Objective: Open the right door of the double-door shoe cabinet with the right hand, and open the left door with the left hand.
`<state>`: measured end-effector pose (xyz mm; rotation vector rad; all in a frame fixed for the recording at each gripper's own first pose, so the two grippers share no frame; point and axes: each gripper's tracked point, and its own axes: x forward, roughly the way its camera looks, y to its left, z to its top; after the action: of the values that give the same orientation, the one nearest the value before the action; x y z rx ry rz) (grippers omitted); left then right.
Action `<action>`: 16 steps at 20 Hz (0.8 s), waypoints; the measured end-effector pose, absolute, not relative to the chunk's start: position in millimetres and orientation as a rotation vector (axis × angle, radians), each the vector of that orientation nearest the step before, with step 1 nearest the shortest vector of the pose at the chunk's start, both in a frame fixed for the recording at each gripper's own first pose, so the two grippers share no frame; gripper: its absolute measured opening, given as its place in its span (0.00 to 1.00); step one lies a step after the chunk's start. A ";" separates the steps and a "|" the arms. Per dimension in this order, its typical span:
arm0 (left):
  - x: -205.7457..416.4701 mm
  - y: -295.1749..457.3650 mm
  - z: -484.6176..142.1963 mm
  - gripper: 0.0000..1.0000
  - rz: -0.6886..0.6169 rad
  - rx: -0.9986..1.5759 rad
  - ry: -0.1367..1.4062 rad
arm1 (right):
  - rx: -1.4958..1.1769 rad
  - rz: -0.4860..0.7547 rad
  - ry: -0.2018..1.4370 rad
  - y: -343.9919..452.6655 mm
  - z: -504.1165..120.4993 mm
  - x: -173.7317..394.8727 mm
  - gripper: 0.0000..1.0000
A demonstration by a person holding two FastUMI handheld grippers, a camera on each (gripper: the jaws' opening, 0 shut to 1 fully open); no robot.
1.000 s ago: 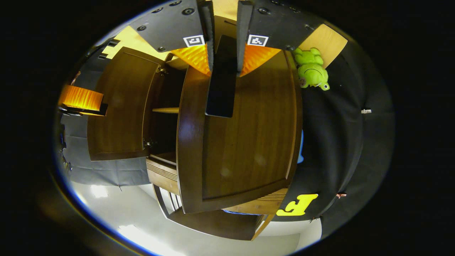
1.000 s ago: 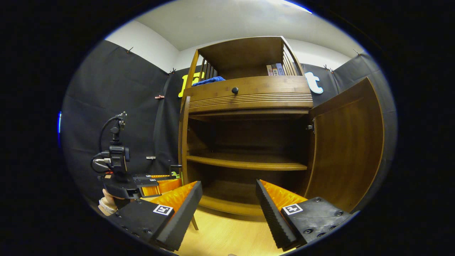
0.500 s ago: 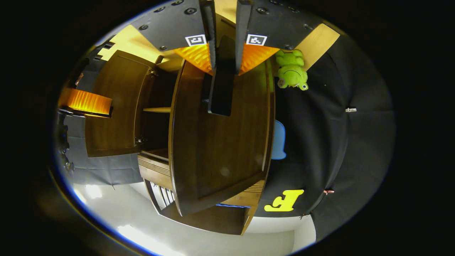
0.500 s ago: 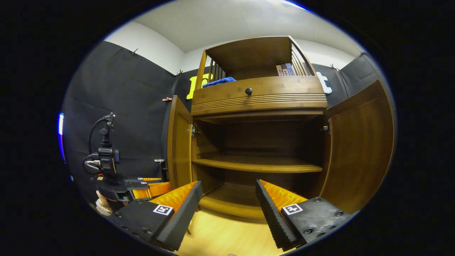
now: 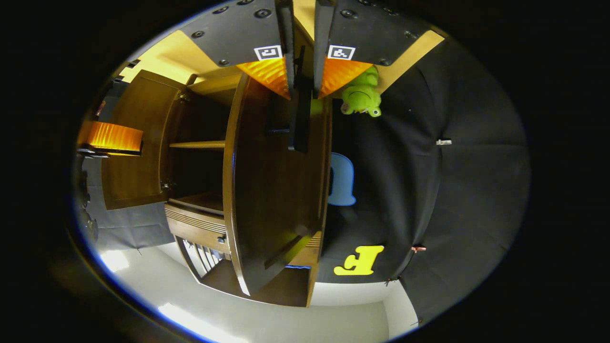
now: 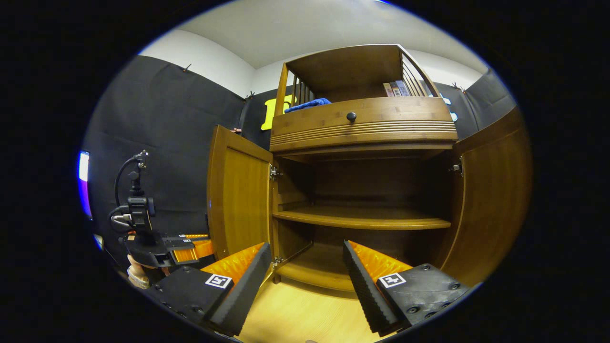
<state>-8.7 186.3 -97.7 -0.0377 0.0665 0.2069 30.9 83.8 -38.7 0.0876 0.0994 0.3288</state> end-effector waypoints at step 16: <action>-77.5 193.9 -69.4 0.10 0.271 -0.010 0.057 | 0.075 0.372 0.111 108.7 -43.9 10.7 0.96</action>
<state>-77.5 193.9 -69.4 -0.0101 0.0573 0.2709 10.7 108.7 -43.9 0.0749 0.1115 0.3717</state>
